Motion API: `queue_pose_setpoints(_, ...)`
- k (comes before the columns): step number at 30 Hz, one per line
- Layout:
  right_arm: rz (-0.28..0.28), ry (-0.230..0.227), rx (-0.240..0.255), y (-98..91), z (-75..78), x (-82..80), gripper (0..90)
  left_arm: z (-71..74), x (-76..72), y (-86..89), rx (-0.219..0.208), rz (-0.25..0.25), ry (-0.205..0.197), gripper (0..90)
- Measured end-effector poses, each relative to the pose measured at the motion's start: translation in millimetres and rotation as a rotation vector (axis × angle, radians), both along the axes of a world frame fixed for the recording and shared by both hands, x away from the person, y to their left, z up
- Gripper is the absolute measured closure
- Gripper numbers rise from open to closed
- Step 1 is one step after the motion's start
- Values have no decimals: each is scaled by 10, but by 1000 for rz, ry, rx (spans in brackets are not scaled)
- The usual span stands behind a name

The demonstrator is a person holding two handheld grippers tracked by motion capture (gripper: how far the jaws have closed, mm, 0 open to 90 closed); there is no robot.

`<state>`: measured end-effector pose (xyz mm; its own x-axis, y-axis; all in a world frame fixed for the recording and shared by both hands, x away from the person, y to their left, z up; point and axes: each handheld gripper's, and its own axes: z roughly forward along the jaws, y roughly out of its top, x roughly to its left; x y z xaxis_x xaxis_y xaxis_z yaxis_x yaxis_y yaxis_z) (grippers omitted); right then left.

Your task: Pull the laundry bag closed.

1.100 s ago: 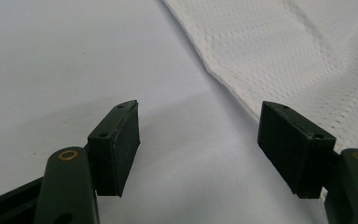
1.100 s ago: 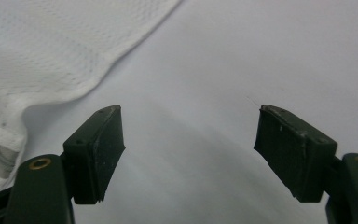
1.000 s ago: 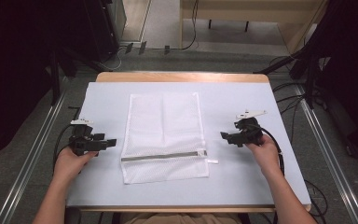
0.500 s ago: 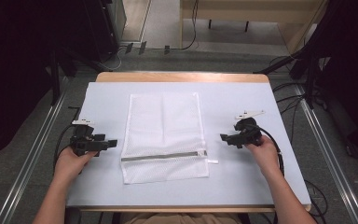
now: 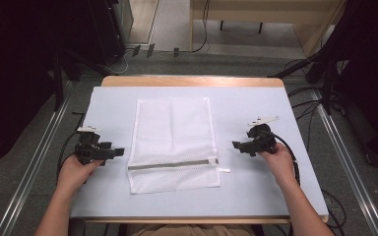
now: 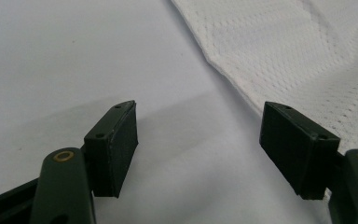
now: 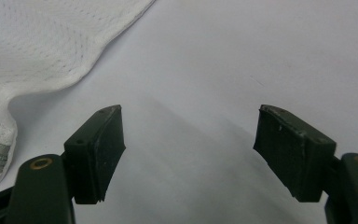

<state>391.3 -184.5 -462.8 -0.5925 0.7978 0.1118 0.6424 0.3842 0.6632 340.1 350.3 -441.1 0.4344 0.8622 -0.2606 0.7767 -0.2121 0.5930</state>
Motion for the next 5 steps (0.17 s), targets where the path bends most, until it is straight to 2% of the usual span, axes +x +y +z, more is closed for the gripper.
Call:
queue_pose_setpoints(3, 11, 0, -7, 1, -15, 6, 252, -10, 2, -2, 3, 9, -14, 255)
queue_pose_setpoints(5, 22, 0, -27, 11, -40, 7, 240, -14, 7, 2, 8, 27, -38, 223)
